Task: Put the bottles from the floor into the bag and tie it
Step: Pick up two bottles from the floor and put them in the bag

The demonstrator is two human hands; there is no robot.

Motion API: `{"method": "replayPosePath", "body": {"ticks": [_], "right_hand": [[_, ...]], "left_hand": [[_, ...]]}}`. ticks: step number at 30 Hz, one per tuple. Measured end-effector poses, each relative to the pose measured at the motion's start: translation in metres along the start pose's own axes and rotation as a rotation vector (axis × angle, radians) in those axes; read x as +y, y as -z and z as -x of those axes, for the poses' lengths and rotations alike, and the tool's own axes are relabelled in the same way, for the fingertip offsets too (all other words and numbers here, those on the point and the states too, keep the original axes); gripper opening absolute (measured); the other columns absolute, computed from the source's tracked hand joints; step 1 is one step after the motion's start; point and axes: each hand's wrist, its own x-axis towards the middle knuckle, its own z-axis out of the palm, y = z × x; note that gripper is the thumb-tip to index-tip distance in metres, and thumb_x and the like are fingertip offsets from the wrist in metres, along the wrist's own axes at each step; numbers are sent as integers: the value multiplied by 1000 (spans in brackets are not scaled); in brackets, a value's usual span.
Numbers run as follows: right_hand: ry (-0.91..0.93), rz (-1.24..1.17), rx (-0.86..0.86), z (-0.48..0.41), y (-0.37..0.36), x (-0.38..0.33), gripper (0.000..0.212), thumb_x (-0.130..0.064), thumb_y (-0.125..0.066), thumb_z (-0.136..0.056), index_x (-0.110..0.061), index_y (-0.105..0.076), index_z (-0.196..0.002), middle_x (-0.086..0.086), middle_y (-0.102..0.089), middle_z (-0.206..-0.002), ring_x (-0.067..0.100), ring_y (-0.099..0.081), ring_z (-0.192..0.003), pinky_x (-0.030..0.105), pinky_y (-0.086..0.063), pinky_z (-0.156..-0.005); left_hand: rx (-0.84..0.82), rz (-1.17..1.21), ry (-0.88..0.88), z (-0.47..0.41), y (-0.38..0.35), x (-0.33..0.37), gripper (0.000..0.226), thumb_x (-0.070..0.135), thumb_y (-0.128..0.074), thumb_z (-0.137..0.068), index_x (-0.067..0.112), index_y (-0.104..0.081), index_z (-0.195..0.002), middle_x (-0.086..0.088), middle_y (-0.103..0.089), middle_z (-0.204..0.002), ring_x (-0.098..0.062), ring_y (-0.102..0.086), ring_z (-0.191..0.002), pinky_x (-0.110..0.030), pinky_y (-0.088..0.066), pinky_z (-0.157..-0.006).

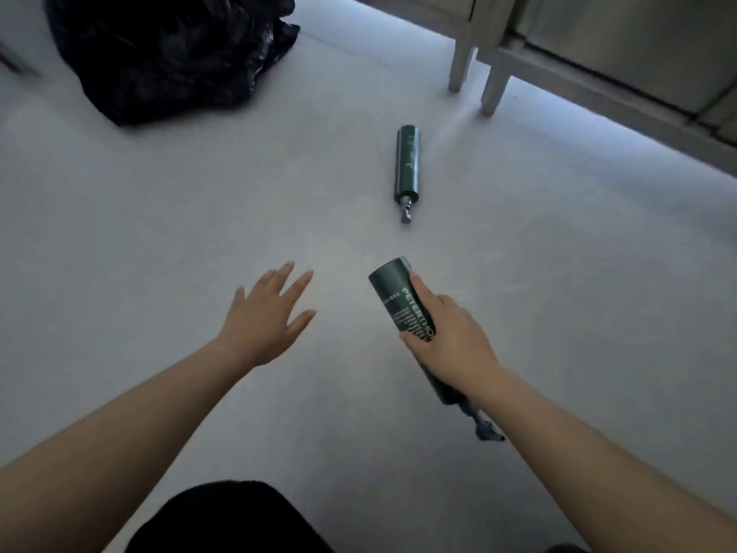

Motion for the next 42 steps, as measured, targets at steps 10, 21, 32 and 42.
{"method": "replayPosePath", "body": {"ticks": [10, 21, 32, 42], "right_hand": [[-97, -171, 79, 111, 306, -149, 86, -43, -60, -81, -51, 1, -141, 0, -49, -105, 16, -50, -89, 29, -37, -69], [-49, -357, 118, 193, 565, -241, 86, -44, -66, -77, -59, -7, -138, -4, -55, -117, 11, -55, -101, 33, -48, -83], [-134, -342, 199, 104, 589, -278, 84, -46, -64, -79, -59, -4, -137, -1, -54, -120, 14, -55, -101, 35, -47, -83], [-238, -324, 289, -20, 580, -352, 84, -43, -64, -81, -51, -6, -142, 3, -53, -125, 12, -48, -97, 30, -39, -79]], "left_hand": [[85, 157, -88, 108, 348, 121, 62, 52, -35, -92, 24, -24, -146, -7, -32, -152, -25, -32, -138, -47, -33, -109], [219, 231, -164, 184, 629, 217, 66, 58, -30, -86, 26, -30, -143, -3, -39, -146, -21, -37, -133, -39, -36, -104], [119, 138, -215, 114, 669, 167, 70, 67, -23, -83, 32, -25, -144, -2, -38, -147, -22, -36, -135, -48, -36, -105], [71, 130, -448, -11, 739, 93, 57, 51, -40, -92, 27, -31, -143, -4, -43, -143, -22, -42, -129, -43, -40, -102]]}}
